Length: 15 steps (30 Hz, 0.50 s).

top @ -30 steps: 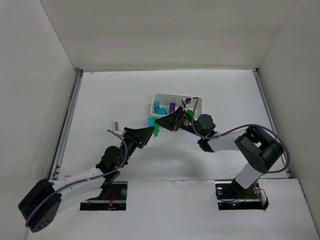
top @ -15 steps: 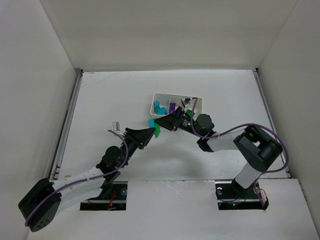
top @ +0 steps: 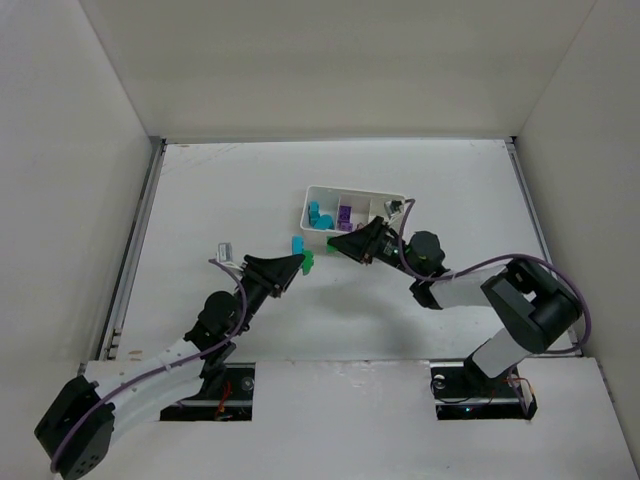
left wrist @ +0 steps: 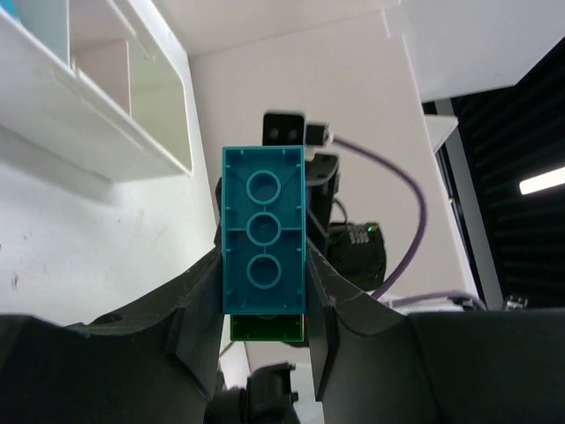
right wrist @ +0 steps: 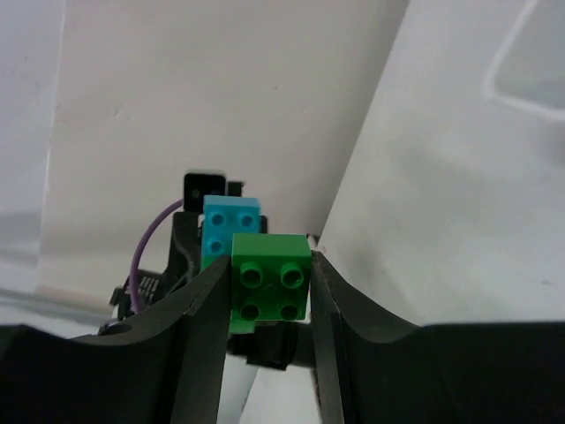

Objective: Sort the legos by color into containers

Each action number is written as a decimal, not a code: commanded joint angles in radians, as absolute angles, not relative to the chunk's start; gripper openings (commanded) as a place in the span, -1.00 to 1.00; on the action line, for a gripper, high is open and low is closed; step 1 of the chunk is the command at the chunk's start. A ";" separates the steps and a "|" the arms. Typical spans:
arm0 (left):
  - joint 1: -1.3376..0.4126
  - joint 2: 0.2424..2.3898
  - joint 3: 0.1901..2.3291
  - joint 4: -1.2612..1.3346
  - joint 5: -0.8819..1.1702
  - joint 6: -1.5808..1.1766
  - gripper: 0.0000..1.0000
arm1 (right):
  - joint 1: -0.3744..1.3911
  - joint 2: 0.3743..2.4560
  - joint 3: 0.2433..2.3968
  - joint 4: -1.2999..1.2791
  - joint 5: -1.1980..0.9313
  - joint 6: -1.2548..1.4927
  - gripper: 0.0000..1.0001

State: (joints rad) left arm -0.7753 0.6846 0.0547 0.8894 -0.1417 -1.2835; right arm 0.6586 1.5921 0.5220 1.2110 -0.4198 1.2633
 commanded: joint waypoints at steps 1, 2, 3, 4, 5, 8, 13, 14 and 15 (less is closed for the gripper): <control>-0.743 0.658 0.017 0.939 -0.164 -1.272 -0.78 | 0.607 1.526 0.483 1.218 -0.405 1.223 -0.25; -0.734 0.658 0.020 0.936 -0.158 -1.272 -0.78 | 0.599 1.516 0.477 1.206 -0.410 1.217 -0.25; -0.729 0.658 0.024 0.936 -0.147 -1.267 -0.78 | 0.594 1.508 0.477 1.192 -0.416 1.210 -0.25; -0.726 0.660 0.028 0.936 -0.140 -1.266 -0.78 | 0.590 1.502 0.477 1.175 -0.420 1.203 -0.25; -0.722 0.666 0.031 0.934 -0.138 -1.264 -0.78 | 0.585 1.490 0.476 1.160 -0.419 1.192 -0.25; -0.719 0.683 0.044 0.934 -0.129 -1.259 -0.77 | 0.558 1.436 0.479 1.085 -0.407 1.151 -0.25; -0.754 0.724 0.080 0.931 -0.123 -1.195 -0.76 | 0.504 1.278 0.528 0.774 -0.290 0.976 -0.24; -0.762 0.733 0.087 0.930 -0.123 -1.180 -0.75 | 0.501 1.243 0.546 0.687 -0.240 0.919 -0.23; -0.771 0.744 0.095 0.927 -0.124 -1.163 -0.75 | 0.501 1.211 0.567 0.596 -0.177 0.861 -0.23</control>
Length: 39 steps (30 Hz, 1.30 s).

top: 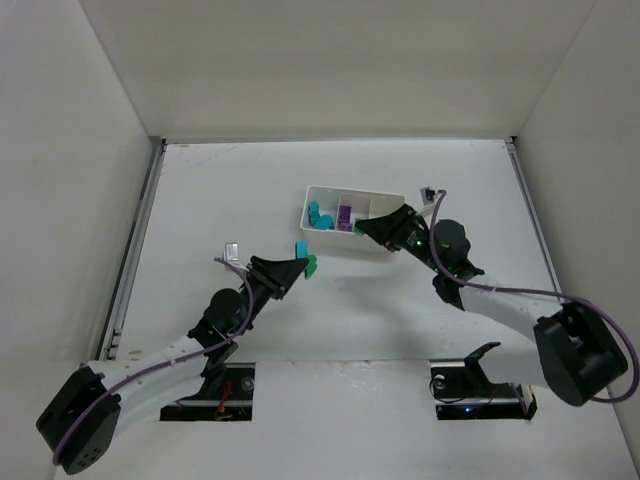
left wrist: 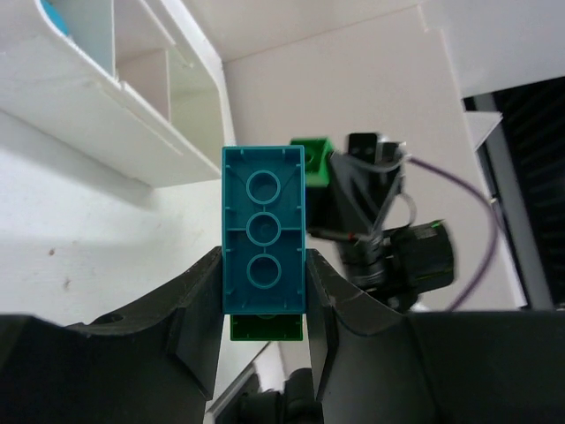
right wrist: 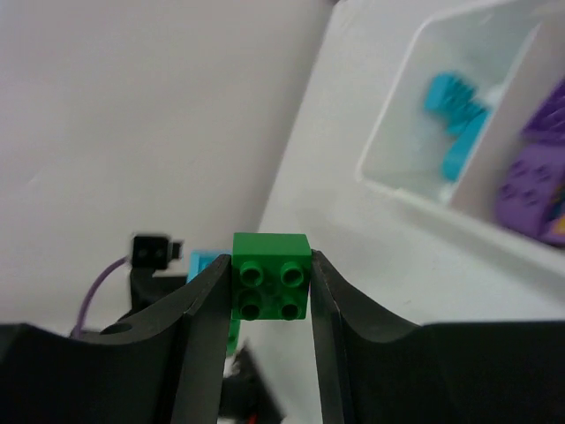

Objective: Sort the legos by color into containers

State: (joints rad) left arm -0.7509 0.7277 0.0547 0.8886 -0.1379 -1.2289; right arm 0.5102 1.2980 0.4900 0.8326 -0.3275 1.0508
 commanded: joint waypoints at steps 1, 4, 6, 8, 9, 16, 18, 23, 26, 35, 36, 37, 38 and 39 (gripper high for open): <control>-0.778 0.755 0.104 0.922 -0.129 -1.145 -0.75 | 0.504 1.181 0.589 0.507 -0.108 0.804 -0.23; -0.783 0.788 0.156 0.870 -0.123 -1.095 -0.75 | 0.518 1.131 0.650 0.320 0.111 0.660 -0.24; -0.785 0.801 0.196 0.815 -0.129 -1.051 -0.75 | 0.533 1.131 0.675 0.275 0.170 0.620 -0.24; -0.779 0.805 0.242 0.750 -0.133 -1.011 -0.75 | 0.533 1.140 0.690 0.255 0.182 0.612 -0.24; -0.771 0.805 0.267 0.715 -0.133 -0.996 -0.75 | 0.535 1.149 0.696 0.249 0.192 0.612 -0.24; -0.680 0.840 0.419 0.531 -0.118 -0.904 -0.73 | 0.507 1.245 0.771 0.187 0.265 0.566 -0.24; -0.656 0.873 0.440 0.529 -0.098 -0.907 -0.73 | 0.507 1.272 0.794 0.184 0.268 0.551 -0.23; -0.611 0.948 0.471 0.551 -0.043 -0.931 -0.73 | 0.492 1.338 0.834 0.187 0.272 0.540 -0.20; -0.601 0.976 0.472 0.574 -0.031 -0.943 -0.73 | 0.496 1.384 0.859 0.190 0.282 0.537 -0.19; -0.547 1.026 0.477 0.638 0.034 -0.991 -0.72 | 0.498 1.396 0.908 0.181 0.325 0.543 0.60; -0.541 1.037 0.477 0.653 0.040 -1.002 -0.72 | 0.501 1.381 0.902 0.181 0.319 0.548 0.60; -0.538 1.046 0.477 0.670 0.047 -1.017 -0.72 | 0.510 1.361 0.891 0.186 0.308 0.557 0.59; -0.533 1.057 0.477 0.692 0.057 -1.034 -0.72 | 0.525 1.333 0.875 0.195 0.290 0.571 0.56; -0.530 1.068 0.476 0.716 0.067 -1.051 -0.72 | 0.548 1.298 0.850 0.218 0.249 0.581 0.48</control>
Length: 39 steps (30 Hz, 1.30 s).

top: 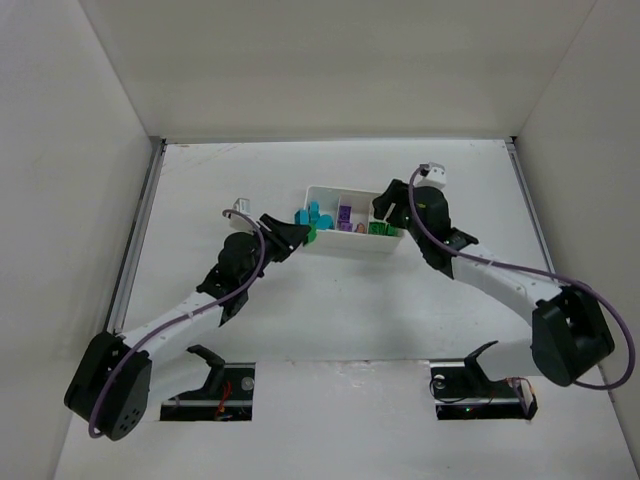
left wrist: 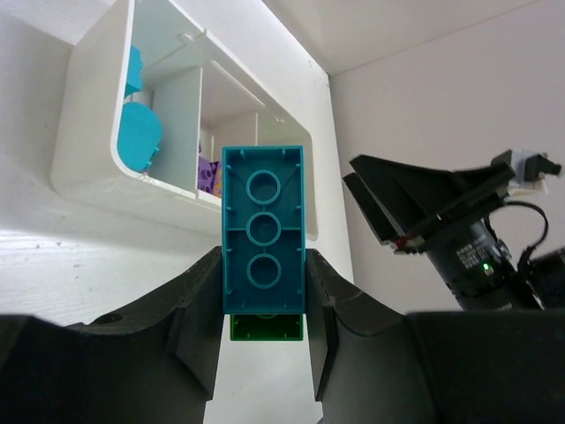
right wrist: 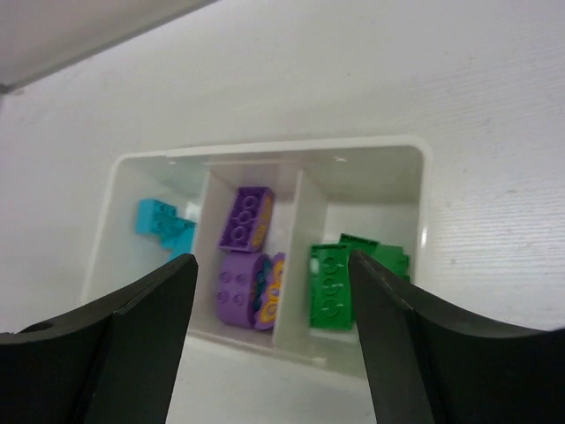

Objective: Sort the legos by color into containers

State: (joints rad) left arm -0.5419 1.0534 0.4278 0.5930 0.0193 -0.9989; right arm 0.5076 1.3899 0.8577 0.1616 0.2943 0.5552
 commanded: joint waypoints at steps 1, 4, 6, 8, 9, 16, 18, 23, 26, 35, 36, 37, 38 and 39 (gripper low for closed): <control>-0.527 1.077 0.474 0.739 0.077 -1.067 -0.72 | 0.565 1.267 0.822 0.248 0.194 0.587 0.44; -0.516 1.098 0.468 0.810 0.097 -1.127 -0.72 | 0.600 1.195 0.732 0.385 -0.007 0.668 0.36; -0.513 1.111 0.462 0.853 0.106 -1.158 -0.71 | 0.611 1.186 0.692 0.486 -0.150 0.742 0.52; -0.510 1.121 0.453 0.890 0.109 -1.189 -0.71 | 0.625 1.201 0.660 0.592 -0.239 0.807 0.68; -0.510 1.121 0.446 0.906 0.110 -1.204 -0.70 | 0.631 1.224 0.647 0.651 -0.276 0.842 0.76; -0.538 1.132 0.408 1.000 0.103 -1.272 -0.68 | 0.654 1.383 0.647 0.952 -0.432 1.032 0.74; -0.550 1.137 0.393 1.029 0.098 -1.288 -0.68 | 0.654 1.426 0.653 1.037 -0.459 1.092 0.70; -0.565 1.134 0.368 1.060 0.095 -1.315 -0.67 | 0.654 1.522 0.678 1.156 -0.503 1.154 0.65; -0.567 1.123 0.365 1.051 0.097 -1.324 -0.67 | 0.654 1.542 0.675 1.192 -0.491 1.160 0.54; -0.570 1.132 0.351 1.063 0.107 -1.347 -0.66 | 0.640 1.601 0.698 1.215 -0.492 1.186 0.05; -0.570 1.135 0.351 1.063 0.107 -1.350 -0.66 | 0.640 1.601 0.696 1.224 -0.488 1.186 0.02; -0.567 1.137 0.350 1.063 0.110 -1.356 -0.66 | 0.639 1.603 0.693 1.232 -0.482 1.186 0.00; -0.564 1.137 0.350 1.063 0.117 -1.358 -0.66 | 0.637 1.608 0.695 1.238 -0.479 1.187 -0.05; -0.564 1.137 0.350 1.063 0.118 -1.353 -0.66 | 0.634 1.612 0.696 1.239 -0.482 1.192 -0.11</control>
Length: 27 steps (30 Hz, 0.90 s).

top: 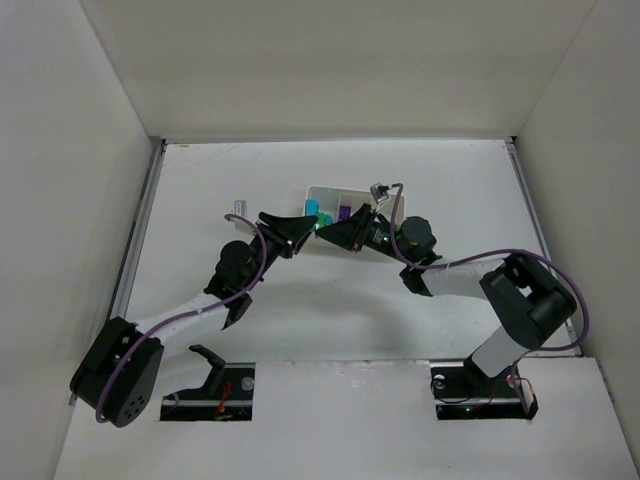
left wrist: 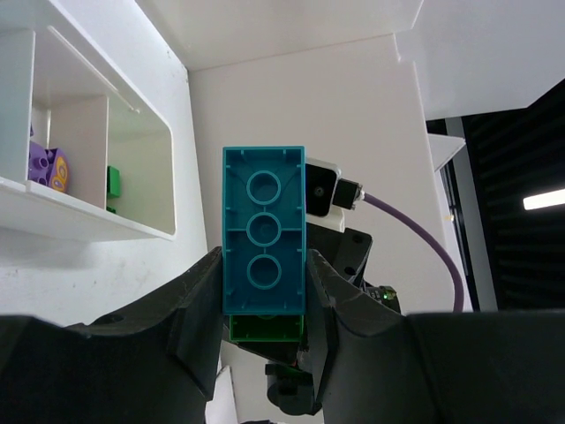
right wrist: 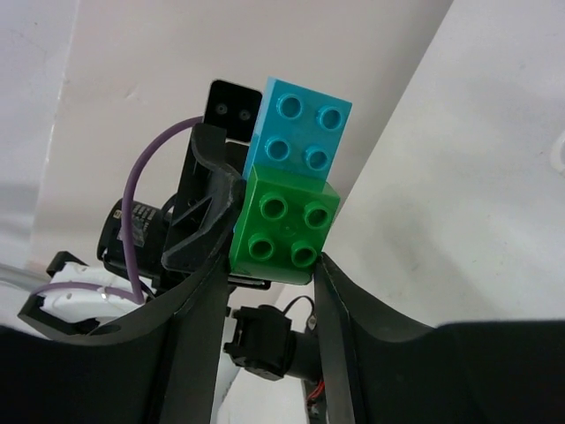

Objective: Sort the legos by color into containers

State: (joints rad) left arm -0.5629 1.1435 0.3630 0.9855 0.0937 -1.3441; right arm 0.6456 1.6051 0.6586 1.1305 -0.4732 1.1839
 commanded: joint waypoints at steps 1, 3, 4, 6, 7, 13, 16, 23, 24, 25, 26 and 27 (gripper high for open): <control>-0.564 1.137 0.347 1.063 0.118 -1.351 -0.66 | 0.628 1.609 0.693 1.241 -0.480 1.196 -0.16; -0.555 1.140 0.345 1.063 0.121 -1.358 -0.66 | 0.613 1.592 0.677 1.244 -0.471 1.197 -0.19; -0.550 1.137 0.344 1.063 0.126 -1.355 -0.66 | 0.605 1.583 0.670 1.243 -0.469 1.197 -0.20; -0.539 1.128 0.336 1.052 0.127 -1.345 -0.66 | 0.588 1.566 0.660 1.227 -0.474 1.190 -0.22; -0.533 1.126 0.333 1.052 0.127 -1.345 -0.66 | 0.576 1.553 0.649 1.223 -0.476 1.187 -0.22; -0.478 1.112 0.333 1.042 0.152 -1.342 -0.66 | 0.512 1.464 0.574 1.169 -0.471 1.158 -0.22; -0.459 1.114 0.344 1.037 0.172 -1.339 -0.66 | 0.486 1.424 0.555 1.115 -0.465 1.131 -0.22; -0.472 1.144 0.348 1.037 0.175 -1.322 -0.67 | 0.421 1.313 0.590 0.717 -0.267 0.925 -0.22; -0.473 1.144 0.344 1.035 0.170 -1.318 -0.67 | 0.420 1.301 0.606 0.643 -0.217 0.889 -0.21; -0.473 1.144 0.342 1.031 0.169 -1.316 -0.67 | 0.424 1.287 0.621 0.562 -0.140 0.847 -0.20; -0.469 1.143 0.342 1.026 0.167 -1.316 -0.67 | 0.426 1.281 0.630 0.523 -0.094 0.821 -0.20; -0.469 1.137 0.339 1.022 0.166 -1.312 -0.67 | 0.426 1.276 0.641 0.481 -0.040 0.789 -0.19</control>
State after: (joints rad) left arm -0.4679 1.1481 0.3351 0.9829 0.1543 -1.3376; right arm 0.4263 1.3064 0.5816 0.6918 -0.2409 0.9409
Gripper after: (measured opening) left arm 0.334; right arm 0.446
